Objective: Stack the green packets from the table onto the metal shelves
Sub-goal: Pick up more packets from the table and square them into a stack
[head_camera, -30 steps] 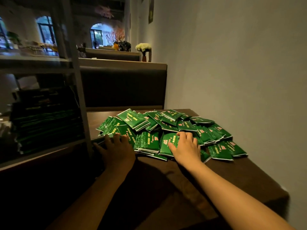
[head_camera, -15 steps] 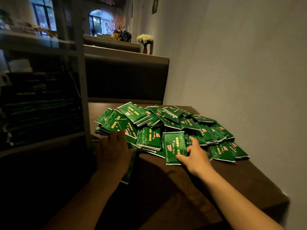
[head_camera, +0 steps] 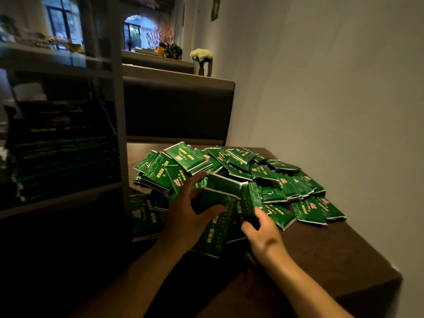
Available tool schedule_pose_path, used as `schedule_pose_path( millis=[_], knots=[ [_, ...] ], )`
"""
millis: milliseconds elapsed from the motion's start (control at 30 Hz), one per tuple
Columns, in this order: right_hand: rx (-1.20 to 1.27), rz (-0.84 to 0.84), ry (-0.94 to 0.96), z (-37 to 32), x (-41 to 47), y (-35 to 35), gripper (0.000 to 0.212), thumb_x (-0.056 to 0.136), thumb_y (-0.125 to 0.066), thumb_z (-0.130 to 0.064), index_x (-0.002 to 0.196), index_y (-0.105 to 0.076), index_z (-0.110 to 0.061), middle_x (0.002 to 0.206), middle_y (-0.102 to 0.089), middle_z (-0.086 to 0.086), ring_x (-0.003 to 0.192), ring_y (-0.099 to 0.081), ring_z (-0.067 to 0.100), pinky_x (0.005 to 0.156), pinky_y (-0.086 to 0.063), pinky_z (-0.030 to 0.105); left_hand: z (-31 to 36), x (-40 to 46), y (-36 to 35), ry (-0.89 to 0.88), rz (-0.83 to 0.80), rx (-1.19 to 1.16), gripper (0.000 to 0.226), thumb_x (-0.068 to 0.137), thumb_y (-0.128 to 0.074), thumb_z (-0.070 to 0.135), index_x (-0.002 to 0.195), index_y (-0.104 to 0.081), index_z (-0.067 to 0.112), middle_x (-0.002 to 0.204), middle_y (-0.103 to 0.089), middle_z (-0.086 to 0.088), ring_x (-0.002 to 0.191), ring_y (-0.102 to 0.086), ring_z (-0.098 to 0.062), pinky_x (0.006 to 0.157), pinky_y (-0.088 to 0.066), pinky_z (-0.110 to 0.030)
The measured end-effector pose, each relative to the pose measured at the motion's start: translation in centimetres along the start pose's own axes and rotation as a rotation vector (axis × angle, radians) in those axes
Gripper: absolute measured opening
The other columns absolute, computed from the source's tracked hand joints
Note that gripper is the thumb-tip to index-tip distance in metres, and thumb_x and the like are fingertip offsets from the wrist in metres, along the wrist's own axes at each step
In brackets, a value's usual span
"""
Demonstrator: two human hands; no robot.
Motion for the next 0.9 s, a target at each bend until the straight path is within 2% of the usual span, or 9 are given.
schedule_pose_path(
  millis=[67,133,233,300,467,600,700,833,900],
  knots=[
    [0.075,0.058,0.038,0.1,-0.6,-0.4,0.021,0.087,-0.06,-0.029,0.107,-0.061,-0.036,0.114,-0.063,-0.004,0.108,-0.061,0.02,0.091,-0.052,0.043,-0.1,-0.2,-0.3,0.028,-0.028,-0.055,0.063,0.069,-0.08,0.022,0.117,-0.047,0.048,0.092,-0.067,0.021,0.082,-0.067,0.007,0.062,-0.055,-0.017],
    [0.241,0.041,0.025,0.5,-0.8,-0.8,0.042,0.083,-0.06,-0.041,0.124,-0.055,-0.039,0.128,-0.058,-0.006,0.119,-0.057,0.019,0.097,-0.05,0.05,-0.3,-0.3,-0.7,0.041,-0.035,-0.061,0.055,0.071,-0.079,0.015,0.108,-0.053,0.045,0.086,-0.067,0.025,0.082,-0.064,0.012,0.059,-0.052,-0.011],
    [0.355,-0.013,-0.057,0.5,-1.3,-1.4,0.069,0.087,-0.058,-0.025,0.149,-0.028,-0.036,0.144,-0.038,-0.005,0.134,-0.04,0.018,0.108,-0.04,0.049,-1.0,-0.4,-1.1,0.062,-0.036,-0.056,0.045,0.073,-0.078,0.012,0.099,-0.058,0.042,0.093,-0.069,0.018,0.088,-0.065,0.007,0.065,-0.053,-0.013],
    [0.42,-0.022,-0.052,0.6,-1.5,-1.4,0.071,0.076,-0.058,-0.029,0.142,-0.035,-0.043,0.14,-0.05,0.001,0.126,-0.052,0.023,0.1,-0.048,0.052,-1.2,-0.4,-1.4,0.069,-0.022,-0.084,0.04,0.075,-0.076,0.01,0.098,-0.06,0.038,0.094,-0.071,0.013,0.089,-0.067,0.002,0.065,-0.053,-0.013],
    [0.454,-0.025,-0.051,1.6,-1.4,-1.7,0.077,0.07,-0.056,-0.043,0.143,-0.041,-0.023,0.136,-0.055,0.009,0.122,-0.055,0.026,0.101,-0.045,0.056,-0.7,-0.6,-1.7,0.029,-0.003,-0.014,0.044,0.079,-0.073,0.015,0.101,-0.052,0.047,0.105,-0.062,0.02,0.091,-0.058,0.017,0.065,-0.047,-0.004],
    [0.42,-0.031,0.043,0.4,-1.5,-1.3,0.057,0.074,-0.051,-0.03,0.129,-0.055,-0.014,0.118,-0.064,0.01,0.109,-0.059,0.025,0.093,-0.051,0.043,-0.9,-0.9,-2.1,0.032,-0.05,-0.002,0.043,0.081,-0.071,0.018,0.104,-0.051,0.047,0.108,-0.062,0.018,0.092,-0.061,0.011,0.065,-0.049,-0.008],
    [0.399,-0.019,0.134,-0.7,-1.9,-0.9,0.044,0.071,-0.052,-0.032,0.114,-0.06,-0.027,0.109,-0.06,0.016,0.101,-0.058,0.033,0.084,-0.049,0.047,-0.5,-1.1,-2.3,0.006,-0.038,-0.012,0.037,0.082,-0.07,0.013,0.099,-0.05,0.039,0.102,-0.063,0.014,0.082,-0.062,0.012,0.06,-0.048,-0.007],
    [0.402,-0.042,0.222,-0.7,-2.0,-0.7,0.063,0.068,-0.06,-0.038,0.127,-0.038,-0.045,0.134,-0.048,-0.012,0.121,-0.049,-0.005,0.096,-0.045,0.025,0.0,-1.2,-2.1,-0.059,0.015,-0.003,0.037,0.082,-0.068,0.019,0.1,-0.045,0.041,0.104,-0.061,0.015,0.087,-0.061,0.012,0.065,-0.05,-0.009],
    [0.388,-0.061,0.213,-0.4,-2.0,-0.8,0.071,0.073,-0.068,-0.032,0.127,-0.03,-0.057,0.138,-0.044,-0.015,0.121,-0.051,-0.001,0.098,-0.048,0.03,0.1,-1.2,-2.1,-0.063,0.005,-0.015,0.037,0.082,-0.067,0.019,0.101,-0.044,0.041,0.105,-0.061,0.015,0.089,-0.062,0.012,0.066,-0.051,-0.01]
  ],
)
Point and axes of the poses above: each hand's wrist, its own x-axis towards the middle knuckle, its own y-axis out of the back of the hand, z = x × y, the point moved 5 cm from there along x, towards the middle knuckle
